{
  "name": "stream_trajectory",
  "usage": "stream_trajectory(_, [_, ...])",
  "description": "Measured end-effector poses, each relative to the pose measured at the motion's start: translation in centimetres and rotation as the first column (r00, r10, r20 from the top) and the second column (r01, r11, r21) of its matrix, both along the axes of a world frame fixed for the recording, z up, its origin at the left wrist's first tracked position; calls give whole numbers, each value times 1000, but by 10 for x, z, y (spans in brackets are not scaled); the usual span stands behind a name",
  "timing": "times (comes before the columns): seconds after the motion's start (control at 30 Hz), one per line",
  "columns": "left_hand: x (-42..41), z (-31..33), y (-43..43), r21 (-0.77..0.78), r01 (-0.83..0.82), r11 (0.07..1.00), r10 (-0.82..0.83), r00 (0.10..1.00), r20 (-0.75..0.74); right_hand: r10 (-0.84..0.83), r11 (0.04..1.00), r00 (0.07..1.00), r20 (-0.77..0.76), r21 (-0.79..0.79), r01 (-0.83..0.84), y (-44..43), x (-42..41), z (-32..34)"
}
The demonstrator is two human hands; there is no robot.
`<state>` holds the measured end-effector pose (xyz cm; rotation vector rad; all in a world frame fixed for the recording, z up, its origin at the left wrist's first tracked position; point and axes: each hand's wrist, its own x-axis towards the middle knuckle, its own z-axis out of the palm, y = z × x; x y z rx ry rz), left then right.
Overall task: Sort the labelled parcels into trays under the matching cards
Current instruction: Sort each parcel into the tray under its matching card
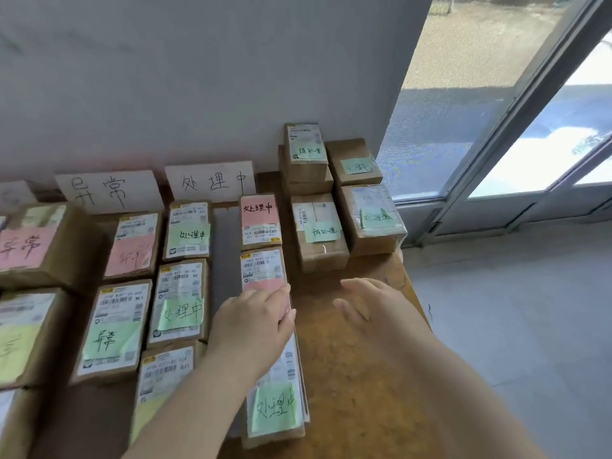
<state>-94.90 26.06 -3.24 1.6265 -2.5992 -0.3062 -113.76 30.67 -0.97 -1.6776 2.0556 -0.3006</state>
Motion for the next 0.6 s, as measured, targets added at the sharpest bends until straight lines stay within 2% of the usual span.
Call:
stream_trajectory(0.1, [-26,-5,-2,39,-72,997,72,997,-3,45,999,999,28,1,-45,-15,-30,-5])
stream_trajectory(0.27, [-54,-8,-3,19,-149,989,149,989,16,121,993,991,51,-17,-121,-39,-63,-13])
stream_trajectory(0.5, [-70,-4,-10,24,-240,970,240,971,19,223,973,971,83,-73,-217,-97,-76,-2])
stream_trajectory(0.6, [-72,3,-22,0,-286,958,286,958,13,208,974,971,122,-118,-194,-135,-70,3])
